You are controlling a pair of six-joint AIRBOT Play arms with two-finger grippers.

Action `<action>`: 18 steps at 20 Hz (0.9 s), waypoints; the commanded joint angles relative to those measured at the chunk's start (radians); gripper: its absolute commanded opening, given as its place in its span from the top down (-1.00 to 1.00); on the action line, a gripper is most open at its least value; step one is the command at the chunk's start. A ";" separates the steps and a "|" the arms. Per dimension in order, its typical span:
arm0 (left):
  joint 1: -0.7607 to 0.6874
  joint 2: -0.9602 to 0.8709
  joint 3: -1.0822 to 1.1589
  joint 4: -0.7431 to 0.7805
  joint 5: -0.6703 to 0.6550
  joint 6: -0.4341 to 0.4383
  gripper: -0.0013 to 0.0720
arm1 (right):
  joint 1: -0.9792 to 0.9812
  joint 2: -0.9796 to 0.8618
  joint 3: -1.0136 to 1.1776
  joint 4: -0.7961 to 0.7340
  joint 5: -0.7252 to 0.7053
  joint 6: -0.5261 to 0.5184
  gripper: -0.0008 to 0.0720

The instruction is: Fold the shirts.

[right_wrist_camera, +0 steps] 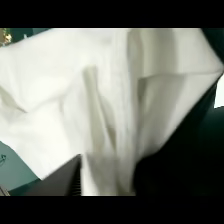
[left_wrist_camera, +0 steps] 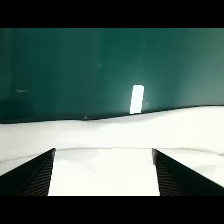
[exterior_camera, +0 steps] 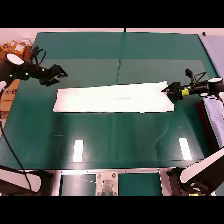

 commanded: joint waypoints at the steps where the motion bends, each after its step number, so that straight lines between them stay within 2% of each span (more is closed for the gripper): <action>1: -0.023 0.000 0.002 -0.014 -0.043 0.002 -0.05 | 0.032 -0.005 0.034 0.018 0.026 -0.015 0.88; 2: -0.034 0.000 0.002 -0.017 -0.048 0.026 0.89 | 0.031 -0.001 0.051 0.018 0.026 0.005 0.92; 6: -0.124 0.000 0.014 -0.017 -0.002 0.050 0.90 | 0.035 0.063 0.084 0.017 0.070 0.051 0.93; 10: -0.360 -0.053 0.013 -0.026 0.183 0.061 0.90 | 0.071 0.224 0.086 0.017 0.116 0.103 0.93; 14: -0.594 -0.205 0.044 -0.111 0.345 0.062 0.90 | 0.150 0.416 0.102 0.019 0.159 0.180 0.93; 18: -0.700 -0.382 0.194 -0.188 0.302 0.060 0.90 | 0.238 0.528 0.153 0.019 0.165 0.261 0.92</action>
